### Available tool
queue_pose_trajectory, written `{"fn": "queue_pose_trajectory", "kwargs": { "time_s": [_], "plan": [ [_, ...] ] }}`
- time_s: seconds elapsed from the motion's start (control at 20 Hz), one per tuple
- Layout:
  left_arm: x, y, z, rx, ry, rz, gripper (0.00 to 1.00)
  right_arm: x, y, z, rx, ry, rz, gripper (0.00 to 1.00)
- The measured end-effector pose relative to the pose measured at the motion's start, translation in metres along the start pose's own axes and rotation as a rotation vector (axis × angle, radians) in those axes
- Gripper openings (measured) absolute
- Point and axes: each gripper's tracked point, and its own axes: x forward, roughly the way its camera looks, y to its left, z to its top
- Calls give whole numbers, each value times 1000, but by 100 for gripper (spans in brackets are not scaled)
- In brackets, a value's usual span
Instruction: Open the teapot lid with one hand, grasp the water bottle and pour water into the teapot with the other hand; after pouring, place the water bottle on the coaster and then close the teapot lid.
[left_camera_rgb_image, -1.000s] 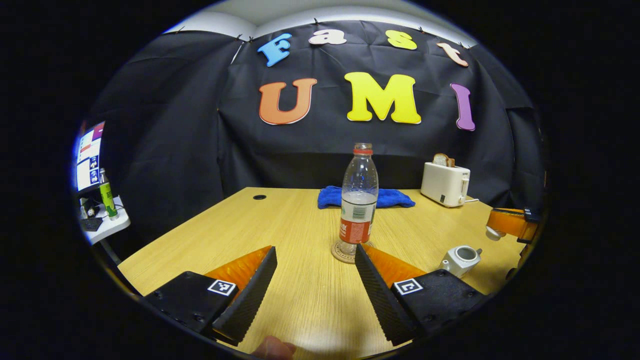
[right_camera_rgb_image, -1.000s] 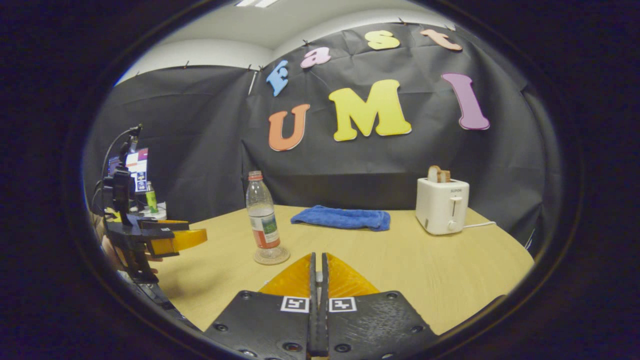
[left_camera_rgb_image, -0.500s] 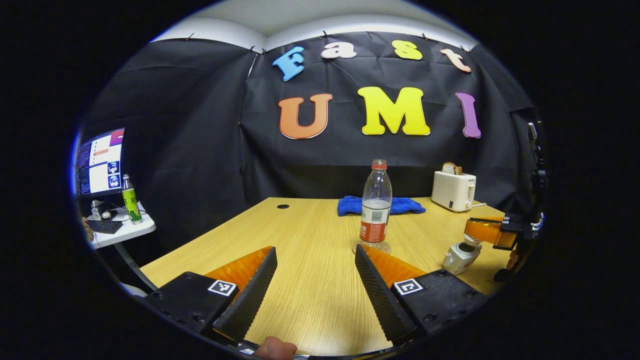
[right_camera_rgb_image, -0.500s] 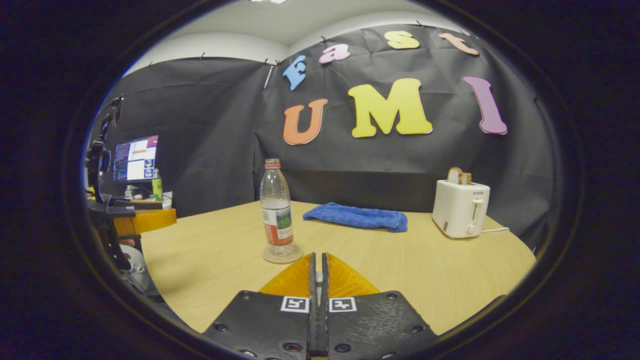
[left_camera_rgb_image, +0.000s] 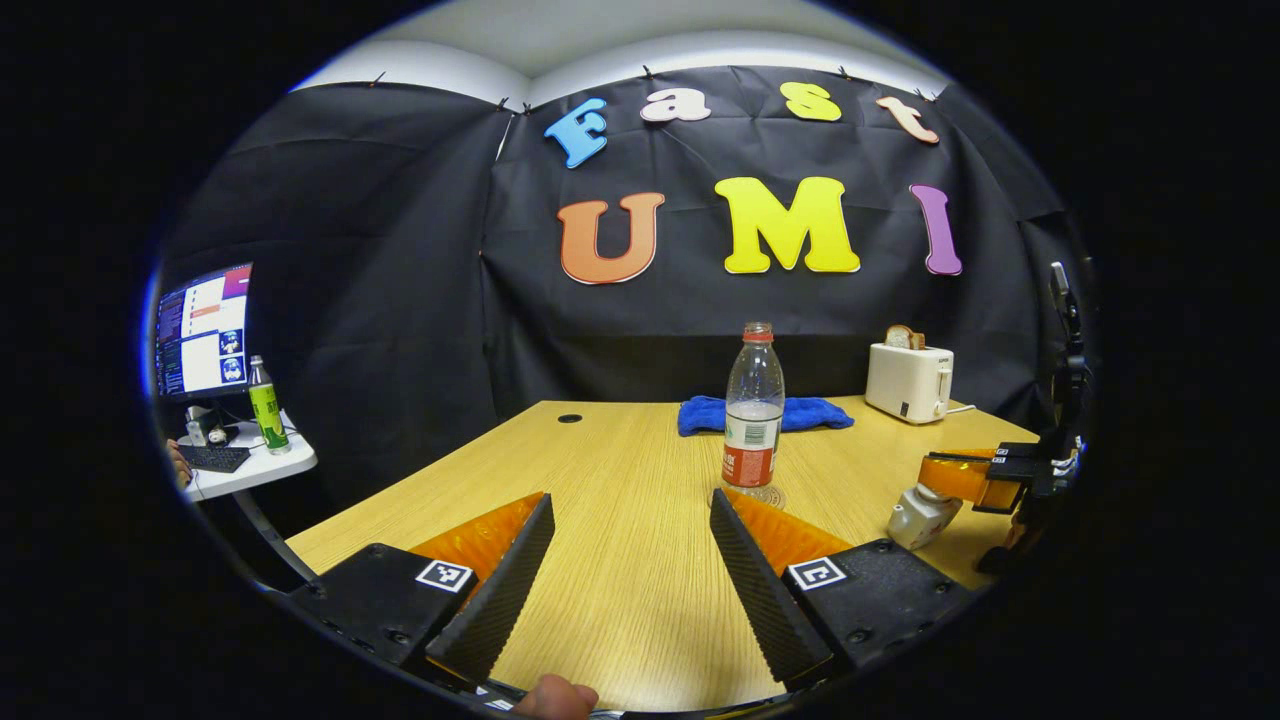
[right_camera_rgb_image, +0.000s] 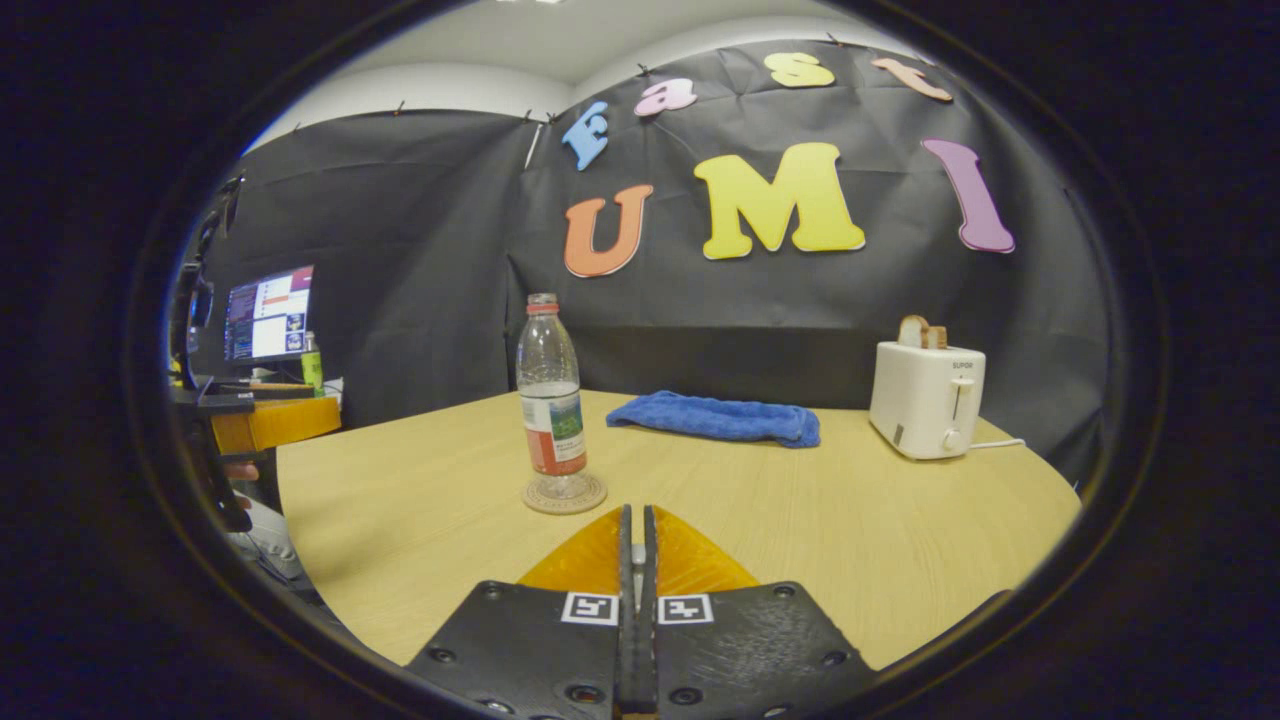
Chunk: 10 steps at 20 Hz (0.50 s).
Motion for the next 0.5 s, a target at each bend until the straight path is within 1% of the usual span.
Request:
{"fn": "queue_pose_trajectory", "kwargs": {
  "time_s": [0.15,0.35,0.45,0.5],
  "plan": [
    [-1,-3,3,11,-12,-7,98,-1,-2,0,-3,-5,-14,0],
    [-5,-20,14,22,-35,-26,98,-5,-2,2,8,-13,-19,7],
    [-7,-29,20,21,-48,-34,98,-10,-4,10,13,-40,-31,22],
    [-9,-33,25,15,-57,-38,98,-14,-7,16,23,-55,-47,42]
  ]
}}
